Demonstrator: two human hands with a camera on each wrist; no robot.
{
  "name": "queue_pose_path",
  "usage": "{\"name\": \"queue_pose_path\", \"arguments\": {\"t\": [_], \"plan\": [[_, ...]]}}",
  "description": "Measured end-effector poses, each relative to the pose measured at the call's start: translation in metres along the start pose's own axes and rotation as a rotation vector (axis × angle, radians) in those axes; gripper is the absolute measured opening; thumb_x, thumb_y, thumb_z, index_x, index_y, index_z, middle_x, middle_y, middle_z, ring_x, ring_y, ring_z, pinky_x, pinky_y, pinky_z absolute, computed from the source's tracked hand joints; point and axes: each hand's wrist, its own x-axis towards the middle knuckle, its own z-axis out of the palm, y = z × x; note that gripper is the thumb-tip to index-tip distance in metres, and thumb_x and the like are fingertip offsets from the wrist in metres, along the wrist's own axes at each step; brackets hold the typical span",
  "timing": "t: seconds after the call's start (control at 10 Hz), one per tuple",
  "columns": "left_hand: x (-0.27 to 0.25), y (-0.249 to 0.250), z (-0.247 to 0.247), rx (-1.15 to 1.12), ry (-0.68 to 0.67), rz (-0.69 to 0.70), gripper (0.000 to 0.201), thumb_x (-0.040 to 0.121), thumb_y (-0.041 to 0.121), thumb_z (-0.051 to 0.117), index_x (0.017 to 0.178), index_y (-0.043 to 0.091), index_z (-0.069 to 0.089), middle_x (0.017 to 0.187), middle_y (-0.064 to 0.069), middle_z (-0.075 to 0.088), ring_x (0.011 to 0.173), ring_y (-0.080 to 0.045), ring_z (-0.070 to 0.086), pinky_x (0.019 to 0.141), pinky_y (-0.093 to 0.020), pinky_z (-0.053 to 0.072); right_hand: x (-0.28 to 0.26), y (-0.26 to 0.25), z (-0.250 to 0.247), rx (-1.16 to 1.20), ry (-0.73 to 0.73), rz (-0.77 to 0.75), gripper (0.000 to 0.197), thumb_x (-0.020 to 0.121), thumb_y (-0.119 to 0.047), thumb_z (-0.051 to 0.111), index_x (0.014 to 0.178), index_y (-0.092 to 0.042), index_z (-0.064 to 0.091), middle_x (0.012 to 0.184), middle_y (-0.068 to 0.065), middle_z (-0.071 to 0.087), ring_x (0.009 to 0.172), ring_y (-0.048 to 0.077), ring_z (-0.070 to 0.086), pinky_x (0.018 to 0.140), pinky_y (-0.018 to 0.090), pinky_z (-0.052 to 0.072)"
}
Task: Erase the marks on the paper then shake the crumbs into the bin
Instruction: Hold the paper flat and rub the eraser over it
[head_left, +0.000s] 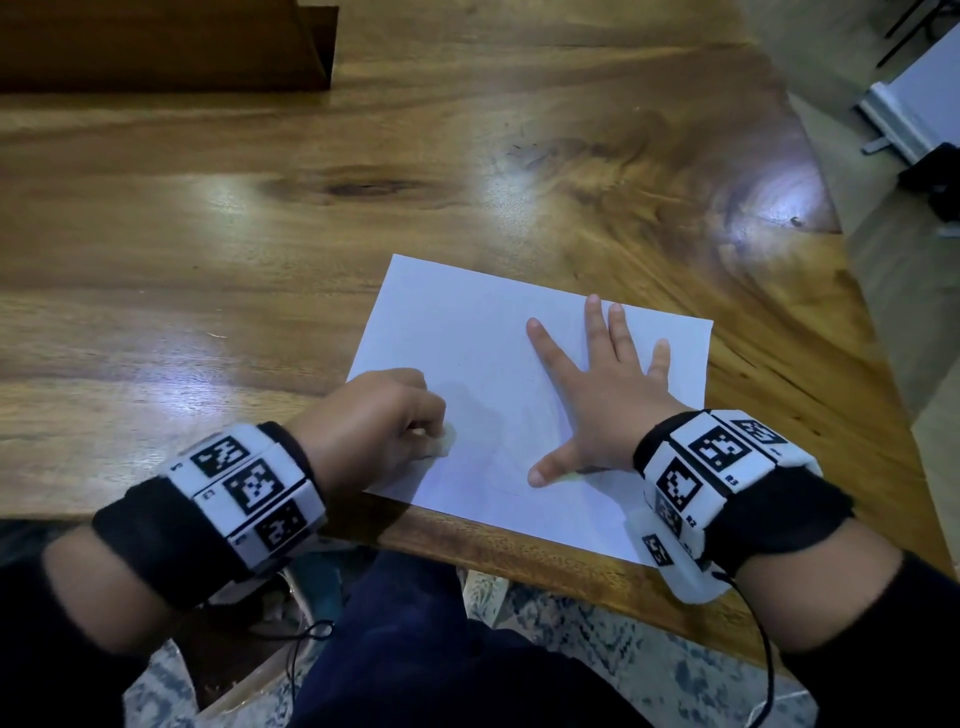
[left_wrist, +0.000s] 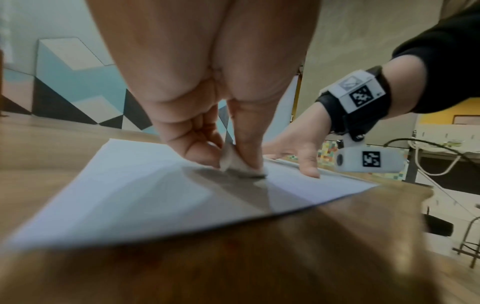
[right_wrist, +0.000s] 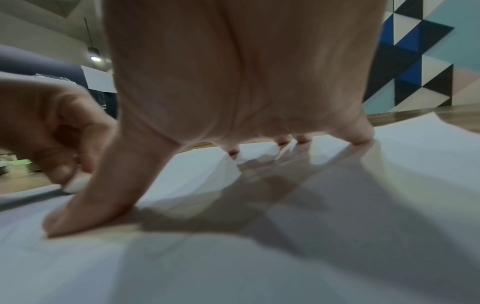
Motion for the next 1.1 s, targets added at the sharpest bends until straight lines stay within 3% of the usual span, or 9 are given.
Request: {"name": "queue_pose_path", "arguments": {"t": [0.1, 0.2, 0.4, 0.5, 0.6, 0.8, 0.9, 1.0, 1.1], "plan": [[-0.02, -0.007, 0.004, -0.014, -0.12, 0.001, 0.012, 0.073, 0.019, 0.068, 0.066, 0.018, 0.059, 0.066, 0.015, 0.045, 0.059, 0.005, 0.046, 0.056, -0.007, 0.031, 0.0, 0.0, 0.0, 0.0, 0.0, 0.0, 0.141, 0.054, -0.073, 0.073, 0.136, -0.042, -0.037, 0.139, 0.014, -0.051, 0.131, 0.032, -0.044, 0.107, 0.066, -0.009], [-0.011, -0.003, -0.004, 0.021, -0.248, 0.01, 0.01, 0.073, 0.021, 0.069, 0.067, 0.019, 0.062, 0.067, 0.012, 0.047, 0.063, 0.0, 0.047, 0.058, -0.014, 0.033, 0.001, 0.0, 0.0, 0.006, 0.002, -0.003, 0.141, 0.054, -0.073, 0.073, 0.136, -0.042, -0.037, 0.14, 0.013, -0.051, 0.131, 0.032, -0.044, 0.107, 0.066, -0.009], [0.032, 0.021, -0.001, 0.092, -0.03, 0.045, 0.008, 0.079, 0.022, 0.061, 0.079, 0.014, 0.062, 0.08, 0.001, 0.047, 0.078, -0.023, 0.053, 0.065, -0.025, 0.033, 0.001, 0.001, 0.001, 0.019, 0.008, -0.005, 0.141, 0.055, -0.07, 0.075, 0.138, -0.042, -0.035, 0.14, 0.012, -0.051, 0.131, 0.031, -0.044, 0.107, 0.066, -0.011], [0.007, 0.014, 0.007, 0.002, -0.142, 0.12, 0.019, 0.074, 0.03, 0.056, 0.064, 0.014, 0.059, 0.067, 0.007, 0.043, 0.065, -0.018, 0.049, 0.059, -0.021, 0.03, 0.001, 0.001, 0.002, 0.014, 0.018, -0.012, 0.14, 0.054, -0.072, 0.074, 0.138, -0.042, -0.034, 0.141, 0.013, -0.05, 0.131, 0.032, -0.044, 0.106, 0.066, -0.011], [0.007, 0.013, 0.006, -0.01, -0.241, 0.132, 0.01, 0.073, 0.019, 0.066, 0.065, 0.015, 0.062, 0.064, 0.012, 0.041, 0.065, -0.012, 0.046, 0.056, -0.015, 0.032, 0.002, 0.001, 0.002, 0.007, 0.021, -0.011, 0.14, 0.054, -0.072, 0.073, 0.139, -0.041, -0.034, 0.141, 0.014, -0.05, 0.131, 0.032, -0.044, 0.105, 0.067, -0.011], [0.033, 0.027, 0.008, 0.005, -0.035, 0.113, 0.018, 0.079, 0.029, 0.059, 0.071, 0.013, 0.061, 0.074, 0.001, 0.047, 0.068, -0.019, 0.048, 0.065, -0.025, 0.034, 0.003, 0.001, 0.003, 0.005, 0.027, -0.007, 0.142, 0.054, -0.071, 0.075, 0.139, -0.04, -0.034, 0.141, 0.015, -0.05, 0.132, 0.033, -0.043, 0.105, 0.067, -0.011], [0.006, 0.026, 0.015, -0.065, -0.216, 0.161, 0.02, 0.077, 0.031, 0.057, 0.069, 0.014, 0.063, 0.073, 0.008, 0.046, 0.064, -0.007, 0.049, 0.063, -0.014, 0.037, 0.003, 0.001, 0.003, -0.001, 0.03, -0.006, 0.142, 0.053, -0.072, 0.074, 0.139, -0.04, -0.034, 0.141, 0.015, -0.05, 0.132, 0.033, -0.043, 0.105, 0.067, -0.011], [0.009, 0.027, 0.014, -0.056, -0.231, 0.169, 0.009, 0.077, 0.02, 0.062, 0.074, 0.012, 0.066, 0.071, 0.012, 0.044, 0.065, 0.0, 0.047, 0.062, -0.011, 0.034, 0.003, 0.001, 0.004, 0.002, 0.037, -0.007, 0.143, 0.053, -0.072, 0.075, 0.139, -0.04, -0.034, 0.141, 0.015, -0.049, 0.132, 0.033, -0.043, 0.105, 0.067, -0.011], [0.037, 0.035, 0.009, 0.026, -0.073, 0.132, 0.009, 0.08, 0.02, 0.06, 0.078, 0.011, 0.063, 0.078, 0.001, 0.047, 0.074, -0.023, 0.054, 0.067, -0.026, 0.037, 0.003, 0.001, 0.004, 0.005, 0.032, -0.006, 0.143, 0.053, -0.071, 0.075, 0.139, -0.04, -0.034, 0.141, 0.015, -0.049, 0.131, 0.034, -0.043, 0.105, 0.068, -0.012]]}}
